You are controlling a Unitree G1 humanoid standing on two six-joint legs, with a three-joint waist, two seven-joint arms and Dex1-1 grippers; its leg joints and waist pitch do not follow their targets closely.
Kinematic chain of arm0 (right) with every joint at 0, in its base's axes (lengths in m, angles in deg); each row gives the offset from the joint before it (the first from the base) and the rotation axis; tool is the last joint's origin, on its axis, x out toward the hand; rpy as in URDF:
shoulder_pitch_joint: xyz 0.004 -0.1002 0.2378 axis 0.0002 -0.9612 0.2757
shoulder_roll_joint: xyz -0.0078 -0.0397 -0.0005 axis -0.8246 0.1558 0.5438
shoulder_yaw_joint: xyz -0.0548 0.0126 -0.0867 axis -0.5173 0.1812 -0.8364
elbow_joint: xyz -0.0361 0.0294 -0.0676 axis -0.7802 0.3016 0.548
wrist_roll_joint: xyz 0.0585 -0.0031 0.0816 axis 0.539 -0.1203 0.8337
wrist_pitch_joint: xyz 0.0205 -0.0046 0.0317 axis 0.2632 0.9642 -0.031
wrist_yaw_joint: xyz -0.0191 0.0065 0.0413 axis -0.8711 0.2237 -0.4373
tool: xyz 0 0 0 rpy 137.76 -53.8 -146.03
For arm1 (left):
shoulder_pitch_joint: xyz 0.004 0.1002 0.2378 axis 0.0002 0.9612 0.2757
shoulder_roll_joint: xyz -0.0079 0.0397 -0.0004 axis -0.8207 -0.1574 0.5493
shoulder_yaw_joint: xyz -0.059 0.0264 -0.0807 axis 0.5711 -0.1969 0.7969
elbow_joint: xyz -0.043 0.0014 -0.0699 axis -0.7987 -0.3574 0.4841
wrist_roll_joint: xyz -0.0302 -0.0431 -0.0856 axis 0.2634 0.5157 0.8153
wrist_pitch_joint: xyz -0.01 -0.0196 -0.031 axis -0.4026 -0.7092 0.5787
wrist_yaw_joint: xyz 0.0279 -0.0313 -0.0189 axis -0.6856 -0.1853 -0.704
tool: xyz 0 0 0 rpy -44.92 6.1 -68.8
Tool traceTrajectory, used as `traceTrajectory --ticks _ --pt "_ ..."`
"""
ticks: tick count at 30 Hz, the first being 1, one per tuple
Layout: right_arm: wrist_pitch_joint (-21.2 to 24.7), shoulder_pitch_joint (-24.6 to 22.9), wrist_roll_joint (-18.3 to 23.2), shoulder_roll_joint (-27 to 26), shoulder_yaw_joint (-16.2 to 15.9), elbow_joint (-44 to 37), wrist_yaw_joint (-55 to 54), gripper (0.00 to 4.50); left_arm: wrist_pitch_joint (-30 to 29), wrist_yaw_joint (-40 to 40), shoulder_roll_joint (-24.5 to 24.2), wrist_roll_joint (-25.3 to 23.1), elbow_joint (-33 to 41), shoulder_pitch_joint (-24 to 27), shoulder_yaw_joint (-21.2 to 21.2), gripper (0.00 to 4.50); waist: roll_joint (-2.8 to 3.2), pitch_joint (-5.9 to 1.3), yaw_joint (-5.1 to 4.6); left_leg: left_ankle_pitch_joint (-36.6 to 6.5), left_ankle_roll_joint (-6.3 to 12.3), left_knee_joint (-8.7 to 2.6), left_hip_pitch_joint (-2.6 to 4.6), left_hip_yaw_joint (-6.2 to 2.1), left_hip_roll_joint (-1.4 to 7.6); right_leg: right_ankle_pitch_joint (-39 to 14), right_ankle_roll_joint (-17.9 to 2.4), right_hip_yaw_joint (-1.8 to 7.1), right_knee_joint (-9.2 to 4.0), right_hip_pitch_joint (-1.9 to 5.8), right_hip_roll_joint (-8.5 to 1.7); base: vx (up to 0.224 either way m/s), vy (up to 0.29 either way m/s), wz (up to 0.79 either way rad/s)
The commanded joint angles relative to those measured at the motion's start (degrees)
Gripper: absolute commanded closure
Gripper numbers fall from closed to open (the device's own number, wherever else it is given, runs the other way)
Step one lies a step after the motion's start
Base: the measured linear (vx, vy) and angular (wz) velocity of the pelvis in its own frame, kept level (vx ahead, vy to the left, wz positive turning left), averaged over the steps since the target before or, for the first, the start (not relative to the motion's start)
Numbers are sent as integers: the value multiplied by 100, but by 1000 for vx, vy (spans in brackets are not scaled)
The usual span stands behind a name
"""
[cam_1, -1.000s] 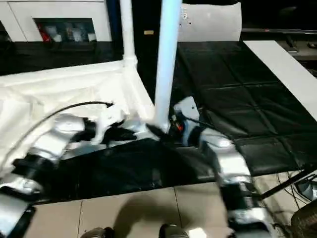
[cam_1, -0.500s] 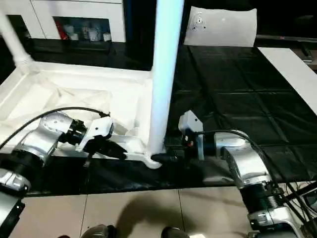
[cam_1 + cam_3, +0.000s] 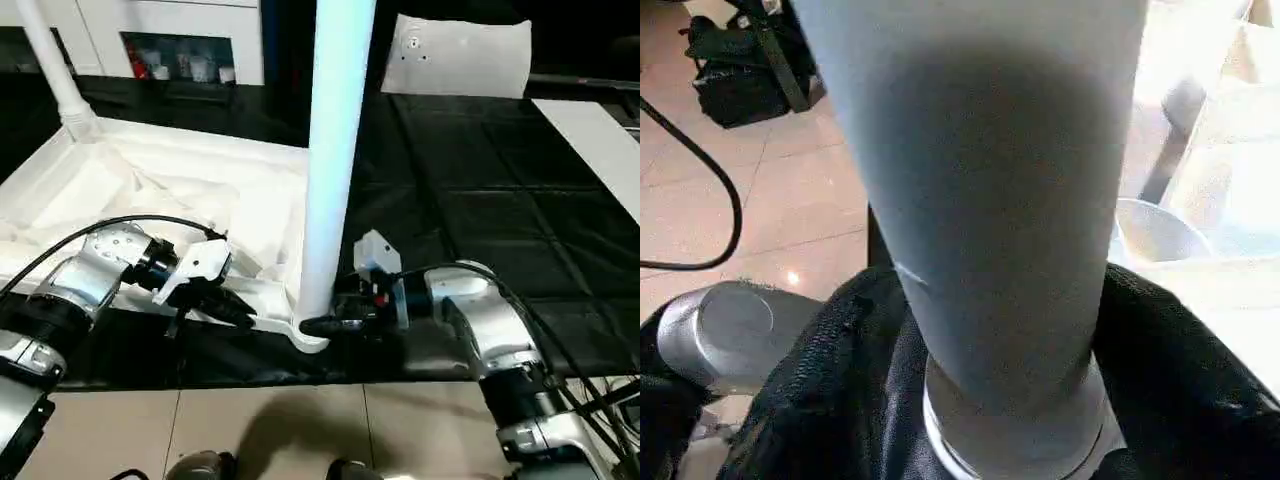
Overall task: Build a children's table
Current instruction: Rotate leg to tighten
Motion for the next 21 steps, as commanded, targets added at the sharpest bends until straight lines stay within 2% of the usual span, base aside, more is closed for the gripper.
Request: traceTrajectory --ticks 1,7,11,12,14,16,17,18,19,20,21 --pt "-39 64 56 35 -103 59 127 195 150 242 65 -129 17 -89 -180 450 -3 -401 -36 -1182 317 -355 165 -101 356 -1403 -1377 231 -297 264 -407 0 0 0" --pt "-49 44 37 10 -119 66 171 242 211 228 63 -134 -71 -119 -180 450 7 -398 -29 -1249 283 -360 174 -104 359 -1518 -1342 230 -310 258 -408 0 0 0" --pt "-7 -7 48 -23 -141 -1 161 248 172 177 67 -122 -87 -114 -148 450 21 -397 -26 -1275 271 -363 175 -104 358 -1520 -1348 231 -313 257 -408 0 0 0" --pt "134 -141 81 -105 -174 -157 18 249 -68 -32 118 -53 -30 -74 -34 450 63 -403 -24 -1263 250 -365 178 -108 361 -1405 -1387 229 -299 260 -400 0 0 0" --pt "303 -294 108 -251 -163 -305 -277 249 -387 -314 197 23 81 -18 96 450 58 -391 -20 -1268 241 -372 182 -100 366 -1331 -1408 236 -301 255 -392 0 0 0" --pt "452 -348 84 -376 -135 -338 -572 250 -557 -563 258 15 129 7 154 450 53 -377 -21 -1394 186 -392 177 -113 357 -1528 -1384 228 -321 255 -395 0 0 0" --pt "546 -373 70 -455 -118 -346 -766 250 -647 -723 297 2 149 19 186 450 37 -360 -44 -1622 123 -406 181 -129 344 -1967 -1278 223 -369 260 -414 0 0 0" --pt "581 -392 -67 -637 -92 -311 -1208 250 -835 -1032 392 -14 157 32 251 450 56 -317 -79 -1878 15 -425 199 -141 349 -2453 -1153 237 -419 213 -422 0 0 0" --pt "658 -388 -174 -877 -54 -263 -1672 250 -1047 -1443 558 1 145 26 360 450 48 -281 -109 -2245 -95 -429 244 -189 323 -3193 -947 207 -503 189 -447 0 0 0" --pt "672 -387 -194 -920 -47 -254 -1757 250 -1086 -1519 588 3 143 25 380 450 39 -265 -142 -2360 -151 -432 260 -200 317 -3516 -831 207 -536 170 -449 -51 3 -6" --pt "833 -347 -265 -1287 45 -175 -2373 250 -1393 -1997 801 11 172 21 489 450 54 -237 -171 -2643 -221 -417 331 -247 299 -4106 -609 172 -631 117 -468 -51 3 -6"
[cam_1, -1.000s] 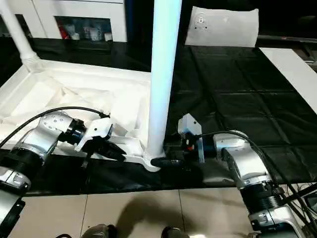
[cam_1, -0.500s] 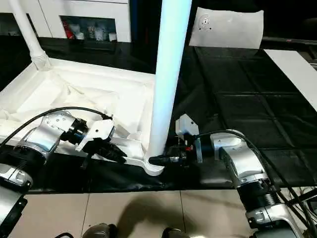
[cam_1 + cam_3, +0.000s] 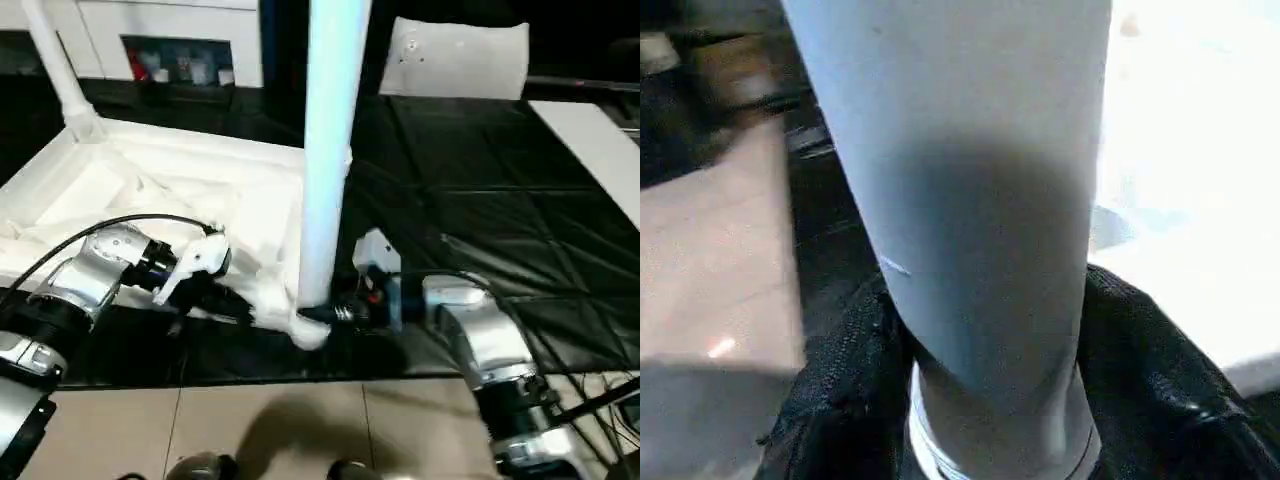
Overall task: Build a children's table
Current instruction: Rotate leg to tighten
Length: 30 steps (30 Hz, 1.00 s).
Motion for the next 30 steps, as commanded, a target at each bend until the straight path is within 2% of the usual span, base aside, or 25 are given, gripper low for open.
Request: traceTrajectory --ticks 1,2,3,5,6,7,8,9,10,11,12,13,14,15,16,17,18,19,20,21,23,24,26,28,30 --pt "281 -29 -67 -539 -339 77 -597 250 -386 -983 578 113 164 -39 138 450 31 -233 -92 -2723 -265 -424 224 -255 299 -4183 -600 172 -622 34 -457 -53 14 -6" --pt "281 -29 -67 -539 -339 77 -597 251 -386 -983 578 113 164 -39 138 450 25 -246 -157 -2868 -290 -431 215 -303 283 -4290 -514 122 -660 55 -462 0 0 0" --pt "442 63 -128 -1004 -201 208 -1319 252 -697 -1579 852 106 169 -79 271 450 25 -244 -220 -2955 -292 -459 180 -331 290 -4265 -446 93 -654 93 -450 0 0 0" --pt "608 294 -258 -1778 17 542 -2517 252 -1151 -2644 1315 39 118 -216 483 450 89 -237 -334 -3359 -406 -467 233 -376 301 -4167 -516 -12 -676 33 -434 -25 27 -6" --pt "599 384 -322 -1974 68 688 -2871 252 -1258 -2927 1446 16 115 -252 530 450 75 -228 -428 -3599 -425 -494 206 -424 297 -4121 -397 -152 -713 118 -413 -50 54 -12" --pt "591 436 -352 -2071 98 772 -3053 252 -1301 -3072 1512 2 111 -270 552 450 103 -242 -461 -3694 -431 -513 199 -440 312 -4016 -375 -183 -711 165 -422 -48 70 -17" --pt "543 621 -413 -2326 210 1080 -3575 252 -1343 -3482 1687 -56 85 -325 600 450 164 -218 -526 -4016 -435 -571 211 -472 354 -3736 -407 -250 -712 200 -423 -36 65 -11" --pt "376 876 -472 -2633 353 1490 -4146 252 -1395 -4021 1919 -149 81 -379 672 450 243 -185 -572 -4544 -514 -729 186 -495 412 -3280 -472 -325 -594 275 -342 -36 65 -11" --pt "376 876 -472 -2633 353 1490 -4146 252 -1395 -4021 1919 -149 81 -379 672 450 289 -159 -550 -4968 -579 -1042 0 -428 536 -2395 -602 -303 -98 460 -219 -52 37 -3" --pt "291 935 -479 -2699 384 1578 -4224 252 -1420 -4160 1978 -180 94 -386 699 450 297 -146 -454 -5123 -567 -1229 -119 -329 606 -1856 -638 -266 309 545 -159 -80 -8 12" --pt "37 1009 -461 -2776 456 1657 -4282 196 -1411 -4229 2012 -259 191 -361 668 450 199 -169 -224 -4907 -440 -1366 -107 -53 564 -1509 -482 -76 598 500 -101 -80 -8 12" --pt "-23 1027 -497 -2833 557 1663 -4345 182 -1436 -4219 2017 -302 267 -325 654 450 -12 -218 -272 -4293 -382 -1029 177 35 398 -2414 -346 153 239 205 -190 12 -96 23" --pt "-62 1032 -518 -2848 619 1647 -4329 177 -1444 -4157 1995 -330 330 -287 631 450 -260 -256 -254 -2434 -73 219 626 -62 2 -5154 -47 327 -879 -342 -780 53 -120 11" --pt "-72 1029 -537 -2855 656 1629 -4313 166 -1458 -4115 1982 -347 370 -259 620 450 -172 -237 -210 -1053 236 195 146 -271 33 -5516 -100 591 -805 92 -963 53 -120 11" --pt "-123 1016 -569 -2830 659 1599 -4274 152 -1464 -4084 1945 -378 418 -223 597 450 -46 -234 -126 -613 83 -168 -76 -341 143 -4732 -275 288 -610 246 -764 69 -60 -22" --pt "-165 996 -585 -2792 654 1561 -4236 152 -1461 -4061 1907 -401 447 -197 580 450 14 -259 -164 -787 -3 -322 -94 -353 218 -4087 -391 217 -509 228 -603 94 -8 -32" --pt "-218 966 -584 -2733 667 1518 -4175 135 -1439 -4023 1844 -413 483 -161 561 450 117 -319 -257 -1337 -138 -448 -68 -394 307 -2719 -658 139 -298 224 -371 121 -9 -34" --pt "-287 894 -549 -2619 665 1401 -4004 128 -1397 -3927 1750 -402 504 -122 558 450 140 -331 -277 -1635 -182 -474 -26 -387 333 -2277 -782 139 -269 201 -355 0 0 0" --pt "-313 870 -535 -2581 663 1365 -3949 117 -1383 -3897 1720 -398 511 -108 558 450 135 -368 -280 -1887 -198 -447 70 -347 343 -1565 -1078 186 -257 182 -374 0 0 0" --pt "-377 823 -498 -2499 656 1298 -3839 95 -1358 -3840 1660 -388 528 -80 559 450 76 -362 -322 -1874 -47 -456 -10 -310 287 -1479 -1183 166 -275 268 -367 0 0 0" --pt "-584 648 -493 -2144 618 1062 -3422 88 -1112 -3488 1416 -380 562 19 544 450 68 -376 -330 -1849 133 -413 1 -275 266 -1819 -1156 175 -358 257 -408 0 0 0" --pt "-612 558 -586 -1844 586 965 -3192 71 -949 -3225 1248 -370 578 81 531 450 76 -397 -335 -1579 198 -405 -34 -268 267 -1676 -1179 174 -363 296 -418 0 0 0" --pt "-524 486 -502 -1664 622 847 -2953 51 -854 -3006 1133 -338 589 122 518 450 80 -423 -321 -1244 331 -364 -8 -227 280 -1232 -1325 198 -331 260 -415 0 0 0" --pt "-575 402 -545 -1295 615 727 -2660 37 -620 -2626 910 -304 580 172 473 450 53 -461 -311 -772 466 -328 -67 -215 268 -628 -1479 189 -240 325 -404 0 0 0" --pt "-600 361 -468 -1120 693 634 -2442 16 -543 -2378 774 -274 584 198 442 450 52 -457 -268 -531 666 -308 -69 -196 264 -204 -1602 182 -199 318 -404 0 0 0"
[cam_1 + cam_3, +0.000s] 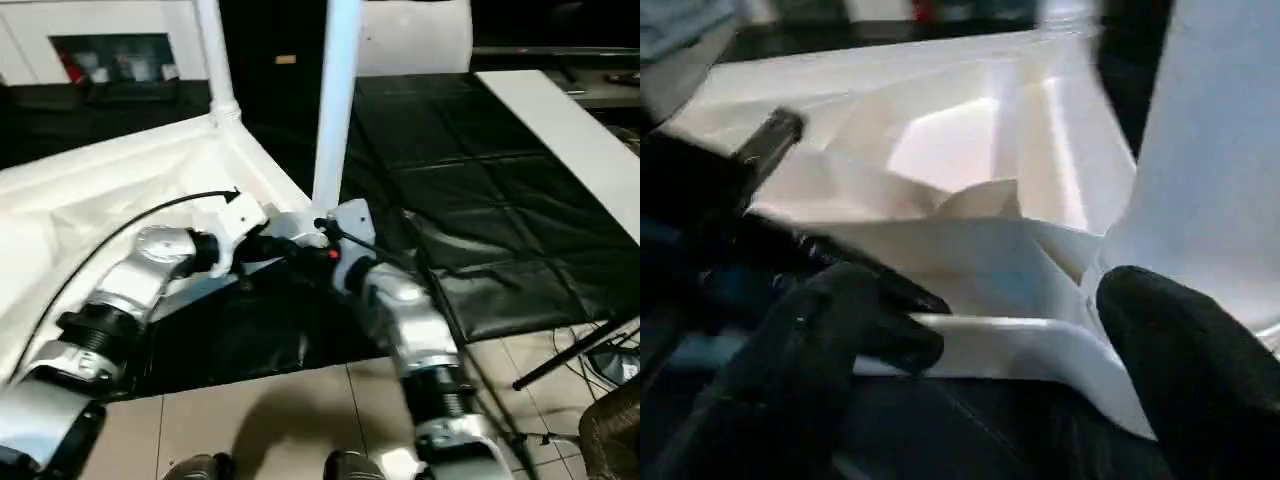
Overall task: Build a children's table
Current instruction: Rotate leg to tighten
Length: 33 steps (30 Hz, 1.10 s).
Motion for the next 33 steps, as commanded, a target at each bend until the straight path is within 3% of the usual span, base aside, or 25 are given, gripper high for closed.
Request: traceTrajectory --ticks 1,2,3,7,10,13,20,27,33 --pt "13 -65 51 230 201 -169 126 3 236 502 -106 87 82 123 -155 450 -12 -517 27 -598 694 -264 59 -41 262 -184 -1509 295 -297 396 -415 0 0 0" --pt "123 -90 126 413 219 -261 403 3 292 723 -217 119 80 138 -191 450 -11 -508 47 -688 687 -268 85 -37 271 -340 -1524 289 -315 386 -409 0 0 0" --pt "198 -158 326 832 191 -447 1003 3 546 1229 -443 152 27 159 -311 450 -55 -513 89 -745 691 -264 92 -32 274 -487 -1486 288 -325 406 -407 0 0 0" --pt "191 -294 497 1259 90 -732 1608 3 861 1613 -641 76 -119 136 -421 450 -40 -486 117 -888 564 -277 134 -19 299 -809 -1423 298 -343 351 -398 0 0 0" --pt "369 -504 635 1818 -18 -1144 2307 3 1102 2231 -847 149 -267 92 -502 450 -64 -463 184 -1170 445 -298 147 -29 309 -1465 -1209 300 -407 353 -422 0 0 0" --pt "385 -525 576 2051 -72 -1182 2434 3 1263 2664 -965 225 -291 84 -617 450 -69 -474 221 -1136 388 -300 154 -31 318 -1453 -1215 302 -396 336 -430 0 0 0" --pt "305 -405 642 2083 -260 -1033 2757 3 1444 3467 -1006 359 -176 81 -826 450 -61 -459 260 -1267 290 -296 168 -22 324 -1627 -1246 298 -406 308 -434 0 0 0" --pt "469 -230 800 1953 -574 -823 3302 62 1788 3631 -891 230 -368 -101 -988 450 -69 -454 369 -1164 350 -291 177 -11 337 -1437 -1306 292 -369 299 -437 0 0 0" --pt "372 -47 764 1920 -739 -538 3600 113 1895 3729 -852 224 -418 -178 -1015 450 -88 -457 376 -1158 306 -292 154 -25 334 -1539 -1239 286 -368 324 -452 0 0 0"
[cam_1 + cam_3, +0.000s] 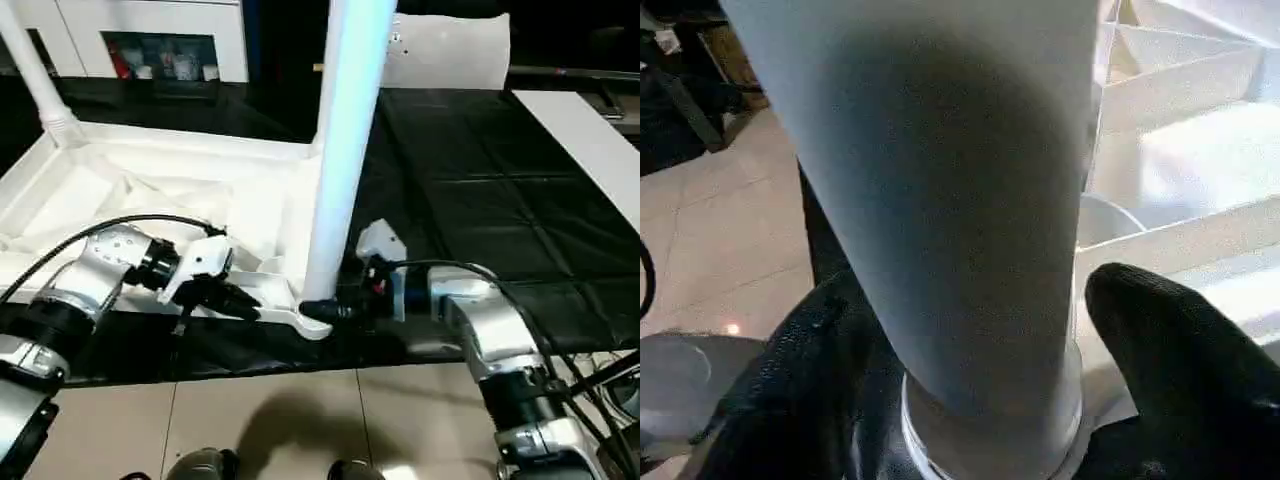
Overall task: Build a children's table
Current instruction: Rotate leg to tighten
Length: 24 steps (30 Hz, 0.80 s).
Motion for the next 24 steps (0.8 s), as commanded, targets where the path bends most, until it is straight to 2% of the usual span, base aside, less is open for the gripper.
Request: traceTrajectory --ticks 1,12,15,18,20,21,22,23,24 --pt "-28 81 30 7 -65 42 110 121 149 278 90 -129 52 -118 -288 450 -49 -451 -44 -1130 335 -353 142 -36 327 -1536 -1233 281 -377 268 -433 0 0 0" --pt "62 283 93 61 -222 257 575 229 301 373 55 -177 -70 -164 -313 450 -64 -458 -26 -1020 383 -347 136 -33 331 -1415 -1281 274 -356 273 -433 0 0 0" --pt "79 290 107 51 -236 278 608 240 298 353 47 -180 -107 -169 -305 450 -42 -453 -24 -1088 345 -353 138 -40 332 -1521 -1252 274 -365 270 -437 0 0 0" --pt "181 241 149 19 -225 215 557 243 181 200 78 -176 -124 -171 -253 450 -44 -450 -29 -1124 317 -358 142 -40 333 -1501 -1267 275 -366 269 -429 0 0 0" --pt "340 135 206 -72 -178 96 382 245 -16 -158 159 -205 -161 -189 -164 450 -44 -444 -25 -1135 316 -359 147 -41 334 -1502 -1286 275 -370 268 -432 0 0 0" --pt "414 59 210 -178 -129 25 152 245 -181 -468 234 -248 -176 -208 -110 450 -22 -428 -27 -1183 304 -363 149 -37 336 -1552 -1285 281 -381 256 -432 0 0 0" --pt "466 -75 99 -430 -56 -66 -447 245 -496 -1077 420 -277 -213 -254 27 450 -27 -420 -27 -1296 253 -371 174 -44 337 -1715 -1266 282 -403 237 -435 0 0 0" --pt "466 -87 84 -455 -50 -72 -508 245 -524 -1130 439 -275 -215 -258 43 450 -23 -395 -39 -1482 153 -382 201 -42 339 -1973 -1223 298 -443 202 -445 0 0 0" --pt "448 -192 -132 -777 -5 -78 -1227 245 -890 -1682 689 -209 -188 -300 222 450 -42 -381 -73 -1668 72 -389 191 -68 315 -2362 -1115 280 -477 220 -456 0 0 0"
